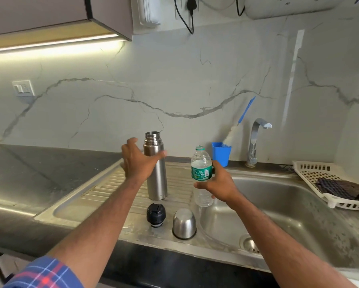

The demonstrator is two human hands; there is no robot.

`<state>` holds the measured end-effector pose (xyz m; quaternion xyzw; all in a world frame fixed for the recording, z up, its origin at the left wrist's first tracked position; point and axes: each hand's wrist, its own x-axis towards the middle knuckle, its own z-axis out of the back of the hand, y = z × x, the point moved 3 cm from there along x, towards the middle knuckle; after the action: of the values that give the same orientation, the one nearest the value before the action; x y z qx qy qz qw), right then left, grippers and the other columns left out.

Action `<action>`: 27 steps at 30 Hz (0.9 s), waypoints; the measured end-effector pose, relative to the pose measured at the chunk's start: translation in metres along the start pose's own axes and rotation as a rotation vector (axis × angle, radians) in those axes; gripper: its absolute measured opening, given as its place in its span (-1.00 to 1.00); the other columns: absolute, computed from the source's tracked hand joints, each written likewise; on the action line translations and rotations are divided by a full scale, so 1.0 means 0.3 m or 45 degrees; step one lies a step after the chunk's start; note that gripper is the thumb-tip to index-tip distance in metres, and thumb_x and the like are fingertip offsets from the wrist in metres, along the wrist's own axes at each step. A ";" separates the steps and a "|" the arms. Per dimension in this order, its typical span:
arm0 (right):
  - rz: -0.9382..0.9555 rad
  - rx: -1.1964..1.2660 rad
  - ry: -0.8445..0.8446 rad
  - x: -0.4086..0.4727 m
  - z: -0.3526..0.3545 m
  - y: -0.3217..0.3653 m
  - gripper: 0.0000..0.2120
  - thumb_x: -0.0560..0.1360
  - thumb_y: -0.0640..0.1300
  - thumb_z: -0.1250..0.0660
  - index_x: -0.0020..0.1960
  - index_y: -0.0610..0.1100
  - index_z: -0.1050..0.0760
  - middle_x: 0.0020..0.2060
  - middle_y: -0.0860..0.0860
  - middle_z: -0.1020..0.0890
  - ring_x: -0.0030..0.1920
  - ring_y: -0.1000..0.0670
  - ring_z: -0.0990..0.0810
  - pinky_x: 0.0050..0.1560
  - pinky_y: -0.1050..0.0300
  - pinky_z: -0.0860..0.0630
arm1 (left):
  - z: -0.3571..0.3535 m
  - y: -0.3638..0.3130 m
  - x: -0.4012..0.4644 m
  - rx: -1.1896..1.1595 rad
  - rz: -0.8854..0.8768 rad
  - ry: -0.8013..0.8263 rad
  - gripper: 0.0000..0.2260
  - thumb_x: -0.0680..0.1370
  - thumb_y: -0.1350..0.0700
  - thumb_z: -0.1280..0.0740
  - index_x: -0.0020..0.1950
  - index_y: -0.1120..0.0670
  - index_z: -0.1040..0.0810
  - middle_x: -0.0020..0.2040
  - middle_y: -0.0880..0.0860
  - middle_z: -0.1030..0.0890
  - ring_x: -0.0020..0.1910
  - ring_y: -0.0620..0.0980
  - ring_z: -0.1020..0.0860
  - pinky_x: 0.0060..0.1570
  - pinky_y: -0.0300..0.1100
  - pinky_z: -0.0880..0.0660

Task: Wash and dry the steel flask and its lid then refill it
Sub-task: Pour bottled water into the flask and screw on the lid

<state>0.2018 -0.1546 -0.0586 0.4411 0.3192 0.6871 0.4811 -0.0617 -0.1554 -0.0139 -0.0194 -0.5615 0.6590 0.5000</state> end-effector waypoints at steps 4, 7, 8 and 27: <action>0.038 -0.010 -0.059 -0.011 0.033 0.000 -0.41 0.33 -0.13 -0.64 0.24 0.03 -0.41 -0.01 0.22 -0.54 -0.06 0.14 -0.59 -0.27 0.27 -0.47 | 0.022 -0.133 -0.097 -0.091 -0.328 -0.305 -0.30 0.29 -0.39 -0.50 0.20 0.06 -0.46 0.08 0.01 -0.51 0.07 0.01 -0.49 0.12 -0.01 -0.38; 0.052 -0.022 -0.144 -0.042 0.076 -0.024 -0.40 0.30 -0.07 -0.65 0.24 0.04 -0.44 0.01 0.15 -0.60 -0.06 0.10 -0.64 -0.24 0.20 -0.51 | -0.103 -0.247 -0.211 -0.148 -0.307 0.187 -0.28 0.22 -0.48 -0.45 0.17 -0.02 -0.50 -0.04 -0.10 -0.51 -0.06 -0.08 -0.52 -0.07 -0.08 -0.50; 0.060 -0.019 -0.179 -0.056 0.100 -0.039 -0.40 0.29 -0.06 -0.65 0.23 0.04 -0.46 0.00 0.13 -0.62 -0.07 0.11 -0.65 -0.20 0.21 -0.53 | -0.161 -0.283 -0.261 -0.155 -0.286 0.390 -0.27 0.19 -0.47 -0.47 0.18 -0.06 -0.50 -0.03 -0.13 -0.52 -0.04 -0.11 -0.54 -0.06 -0.10 -0.51; -0.591 -1.000 -0.612 -0.602 1.047 -0.326 -0.73 0.49 -0.20 -0.39 0.16 -0.04 -0.66 0.09 -0.10 -0.69 0.12 -0.18 -0.64 0.20 0.05 -0.55 | -0.767 -0.684 -0.887 -0.069 -0.862 0.987 -0.33 0.30 -0.27 -0.58 0.34 -0.16 -0.48 0.20 -0.18 -0.59 0.14 -0.07 -0.55 0.11 0.02 -0.52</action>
<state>0.5526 -0.2876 -0.0692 0.2902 0.0071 0.5095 0.8100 0.3371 -0.1973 -0.0854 -0.0923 -0.3267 0.3900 0.8559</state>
